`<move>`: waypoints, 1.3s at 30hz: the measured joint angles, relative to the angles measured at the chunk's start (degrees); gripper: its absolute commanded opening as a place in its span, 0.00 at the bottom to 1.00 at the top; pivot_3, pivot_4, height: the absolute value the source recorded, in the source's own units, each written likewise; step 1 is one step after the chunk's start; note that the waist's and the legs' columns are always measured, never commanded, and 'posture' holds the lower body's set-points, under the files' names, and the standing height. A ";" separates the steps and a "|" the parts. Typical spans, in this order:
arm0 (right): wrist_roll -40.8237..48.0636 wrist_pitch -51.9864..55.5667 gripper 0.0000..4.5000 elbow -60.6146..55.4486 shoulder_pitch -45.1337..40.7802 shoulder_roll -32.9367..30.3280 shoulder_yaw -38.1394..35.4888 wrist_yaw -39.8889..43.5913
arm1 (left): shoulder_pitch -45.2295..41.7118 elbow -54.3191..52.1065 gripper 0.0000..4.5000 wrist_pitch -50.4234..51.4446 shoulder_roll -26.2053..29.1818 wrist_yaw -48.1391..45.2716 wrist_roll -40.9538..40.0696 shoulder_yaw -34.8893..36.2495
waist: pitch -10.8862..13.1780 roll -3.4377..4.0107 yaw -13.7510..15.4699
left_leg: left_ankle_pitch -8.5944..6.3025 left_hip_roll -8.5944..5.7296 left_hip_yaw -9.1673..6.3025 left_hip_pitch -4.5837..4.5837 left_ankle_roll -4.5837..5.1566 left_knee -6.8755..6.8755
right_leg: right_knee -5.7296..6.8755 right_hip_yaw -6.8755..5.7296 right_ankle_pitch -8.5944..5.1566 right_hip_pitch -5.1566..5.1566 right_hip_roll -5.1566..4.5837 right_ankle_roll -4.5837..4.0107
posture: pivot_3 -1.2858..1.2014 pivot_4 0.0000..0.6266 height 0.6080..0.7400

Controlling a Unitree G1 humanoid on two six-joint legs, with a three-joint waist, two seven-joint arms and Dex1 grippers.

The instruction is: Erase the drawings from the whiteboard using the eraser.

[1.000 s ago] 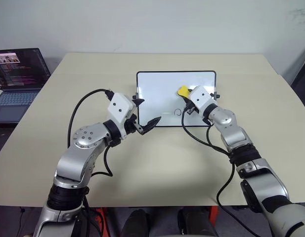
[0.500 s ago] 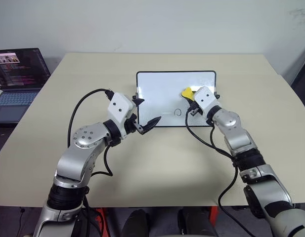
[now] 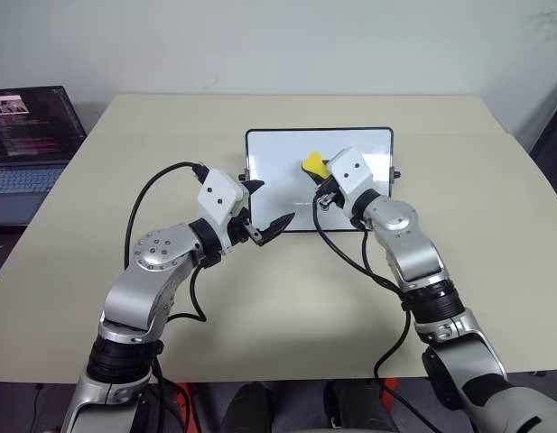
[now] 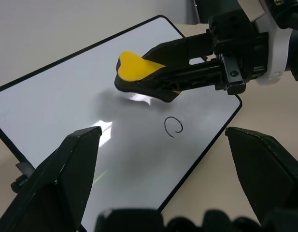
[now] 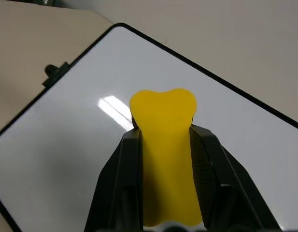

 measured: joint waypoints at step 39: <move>-1.63 -10.24 0.24 11.28 0.64 -7.55 0.22 -2.08 | -0.04 -0.01 1.00 0.01 0.09 0.02 -0.01 0.02 | 0.00 0.00 0.13 | 0.00 -0.01 -0.04 -0.08 0.00 0.03 | -0.05 -0.04 0.00 0.00 -0.01 0.00 | 0.52 0.24 1.00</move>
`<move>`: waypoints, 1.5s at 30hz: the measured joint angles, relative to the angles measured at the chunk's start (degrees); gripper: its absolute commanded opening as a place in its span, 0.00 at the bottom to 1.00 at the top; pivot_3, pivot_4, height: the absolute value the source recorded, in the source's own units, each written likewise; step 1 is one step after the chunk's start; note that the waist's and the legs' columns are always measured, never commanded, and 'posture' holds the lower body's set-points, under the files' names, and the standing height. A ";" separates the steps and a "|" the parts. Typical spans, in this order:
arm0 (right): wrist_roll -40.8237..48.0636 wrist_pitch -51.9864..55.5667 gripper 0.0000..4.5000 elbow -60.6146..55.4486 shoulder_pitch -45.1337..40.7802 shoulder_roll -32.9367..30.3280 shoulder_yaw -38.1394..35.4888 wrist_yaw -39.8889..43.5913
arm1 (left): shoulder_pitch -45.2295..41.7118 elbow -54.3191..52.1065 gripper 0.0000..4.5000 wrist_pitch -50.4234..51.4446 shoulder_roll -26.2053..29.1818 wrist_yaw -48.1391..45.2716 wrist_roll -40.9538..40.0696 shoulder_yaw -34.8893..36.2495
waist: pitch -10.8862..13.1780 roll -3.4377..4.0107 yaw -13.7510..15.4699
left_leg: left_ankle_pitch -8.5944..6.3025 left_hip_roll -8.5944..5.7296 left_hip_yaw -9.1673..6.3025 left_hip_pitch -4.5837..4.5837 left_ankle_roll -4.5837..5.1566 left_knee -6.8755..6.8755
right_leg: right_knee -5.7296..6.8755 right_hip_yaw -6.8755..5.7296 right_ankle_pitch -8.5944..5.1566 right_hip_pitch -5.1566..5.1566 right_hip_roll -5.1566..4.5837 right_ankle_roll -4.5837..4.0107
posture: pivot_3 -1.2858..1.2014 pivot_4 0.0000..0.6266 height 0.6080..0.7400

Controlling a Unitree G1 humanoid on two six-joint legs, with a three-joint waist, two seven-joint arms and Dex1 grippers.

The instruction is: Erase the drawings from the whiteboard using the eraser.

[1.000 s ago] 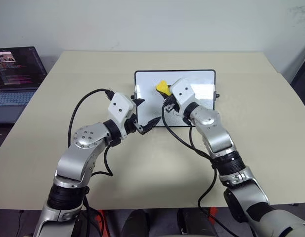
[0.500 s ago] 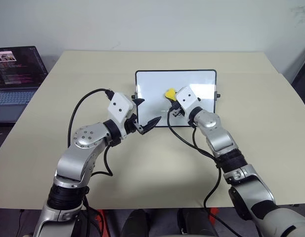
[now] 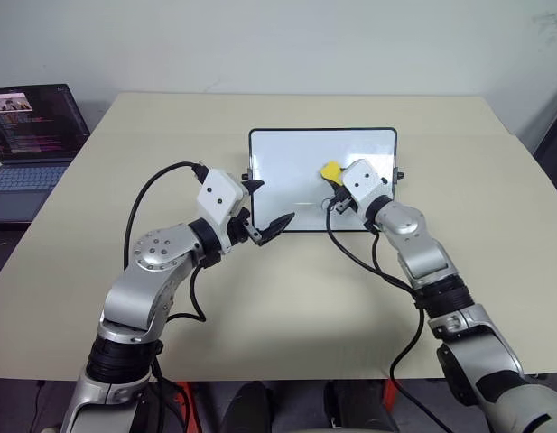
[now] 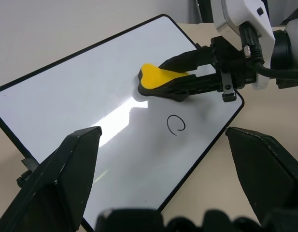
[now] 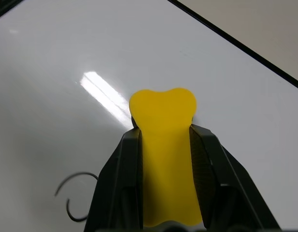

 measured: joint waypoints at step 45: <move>7.84 26.29 0.24 -28.46 10.66 -4.14 -5.01 5.01 | 5.31 -1.04 1.00 -0.15 0.22 -0.95 0.23 -0.06 | 0.00 0.00 -0.02 | -0.01 0.00 -0.04 -0.05 0.02 -0.01 | -0.08 -0.03 0.00 -0.01 0.00 0.00 | 0.52 0.24 1.00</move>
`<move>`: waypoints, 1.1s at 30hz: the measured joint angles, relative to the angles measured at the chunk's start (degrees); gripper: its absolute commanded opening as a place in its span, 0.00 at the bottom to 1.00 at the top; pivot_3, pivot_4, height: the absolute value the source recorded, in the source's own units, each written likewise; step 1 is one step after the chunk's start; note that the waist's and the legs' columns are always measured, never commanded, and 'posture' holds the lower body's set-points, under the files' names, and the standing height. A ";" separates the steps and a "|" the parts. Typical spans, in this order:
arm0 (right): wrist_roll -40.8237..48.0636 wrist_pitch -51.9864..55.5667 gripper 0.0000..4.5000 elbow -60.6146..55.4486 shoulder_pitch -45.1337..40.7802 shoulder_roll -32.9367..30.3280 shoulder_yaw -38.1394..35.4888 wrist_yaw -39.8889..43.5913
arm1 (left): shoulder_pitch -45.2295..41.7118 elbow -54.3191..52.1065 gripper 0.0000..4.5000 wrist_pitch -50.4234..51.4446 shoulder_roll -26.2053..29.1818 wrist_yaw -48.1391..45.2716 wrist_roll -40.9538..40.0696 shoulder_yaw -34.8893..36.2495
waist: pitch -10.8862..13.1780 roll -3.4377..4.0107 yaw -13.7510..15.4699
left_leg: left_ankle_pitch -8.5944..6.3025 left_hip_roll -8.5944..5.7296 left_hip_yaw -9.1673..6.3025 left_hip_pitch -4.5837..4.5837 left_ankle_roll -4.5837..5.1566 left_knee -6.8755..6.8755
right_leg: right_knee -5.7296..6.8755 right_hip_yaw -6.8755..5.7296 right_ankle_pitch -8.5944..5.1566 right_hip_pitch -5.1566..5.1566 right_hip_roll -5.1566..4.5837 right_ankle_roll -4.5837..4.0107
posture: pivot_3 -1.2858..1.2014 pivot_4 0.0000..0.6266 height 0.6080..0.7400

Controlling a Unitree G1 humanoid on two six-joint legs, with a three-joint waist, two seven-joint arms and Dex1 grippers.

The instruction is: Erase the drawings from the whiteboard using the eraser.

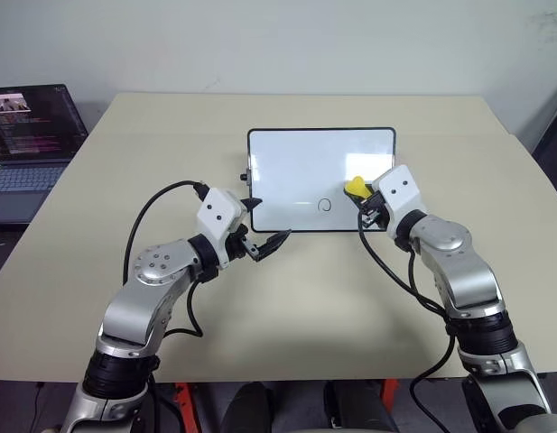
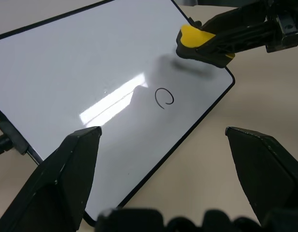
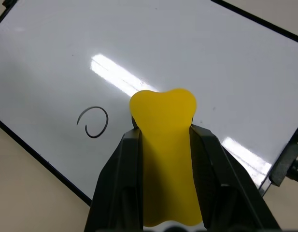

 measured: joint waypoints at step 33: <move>-1.34 -10.30 0.24 11.89 -12.07 16.88 7.19 -6.21 | -0.70 -1.78 1.00 1.20 0.48 1.24 -0.01 0.13 | 0.00 0.01 -0.14 | 0.01 0.00 -0.01 -0.02 -0.02 -0.01 | 0.05 -0.02 0.00 -0.09 -0.01 0.00 | 0.52 0.24 1.00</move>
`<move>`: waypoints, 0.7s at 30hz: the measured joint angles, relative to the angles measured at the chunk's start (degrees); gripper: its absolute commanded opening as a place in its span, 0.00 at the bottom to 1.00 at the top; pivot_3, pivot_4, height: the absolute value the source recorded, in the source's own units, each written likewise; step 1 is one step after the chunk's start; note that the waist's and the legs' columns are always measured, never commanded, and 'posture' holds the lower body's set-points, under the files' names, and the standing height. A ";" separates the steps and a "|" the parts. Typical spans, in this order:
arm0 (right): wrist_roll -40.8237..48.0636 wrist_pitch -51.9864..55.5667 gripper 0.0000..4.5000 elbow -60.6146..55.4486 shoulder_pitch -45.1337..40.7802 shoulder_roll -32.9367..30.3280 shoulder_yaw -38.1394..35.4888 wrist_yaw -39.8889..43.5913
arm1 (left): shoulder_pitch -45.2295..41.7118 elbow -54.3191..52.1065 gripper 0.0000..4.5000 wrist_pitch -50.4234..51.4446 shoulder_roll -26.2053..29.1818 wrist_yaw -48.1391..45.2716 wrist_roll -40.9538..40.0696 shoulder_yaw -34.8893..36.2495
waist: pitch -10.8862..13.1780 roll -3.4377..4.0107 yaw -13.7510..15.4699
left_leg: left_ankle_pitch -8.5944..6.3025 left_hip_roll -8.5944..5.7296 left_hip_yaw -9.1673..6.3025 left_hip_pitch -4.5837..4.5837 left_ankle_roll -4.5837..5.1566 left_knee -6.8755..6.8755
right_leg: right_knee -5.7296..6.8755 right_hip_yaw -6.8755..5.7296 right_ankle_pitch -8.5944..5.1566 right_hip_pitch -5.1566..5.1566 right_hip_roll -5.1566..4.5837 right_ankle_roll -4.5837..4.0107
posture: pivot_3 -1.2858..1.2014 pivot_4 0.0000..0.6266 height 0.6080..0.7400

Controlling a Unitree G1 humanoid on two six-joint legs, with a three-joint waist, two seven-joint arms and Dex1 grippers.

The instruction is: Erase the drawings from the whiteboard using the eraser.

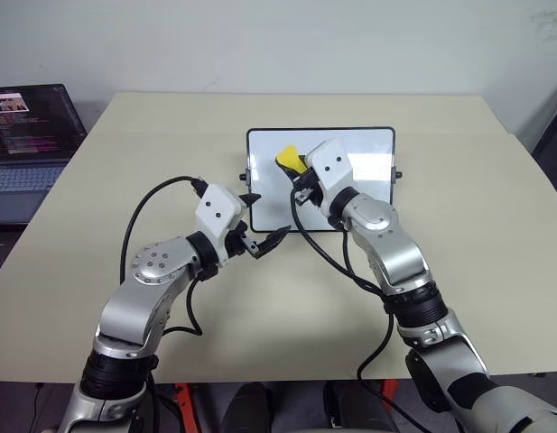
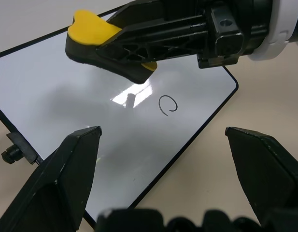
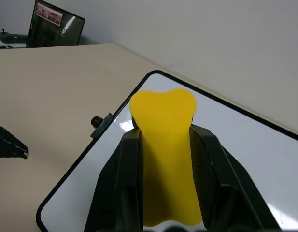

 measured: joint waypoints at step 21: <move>-3.84 -9.64 0.24 10.41 2.04 0.67 2.50 -0.15 | -0.90 0.61 1.00 0.10 -0.01 -0.19 0.04 -0.05 | 0.00 0.00 -0.03 | 0.00 0.00 0.01 0.01 -0.01 0.00 | 0.00 0.00 0.00 0.00 0.00 0.00 | 0.52 0.24 1.00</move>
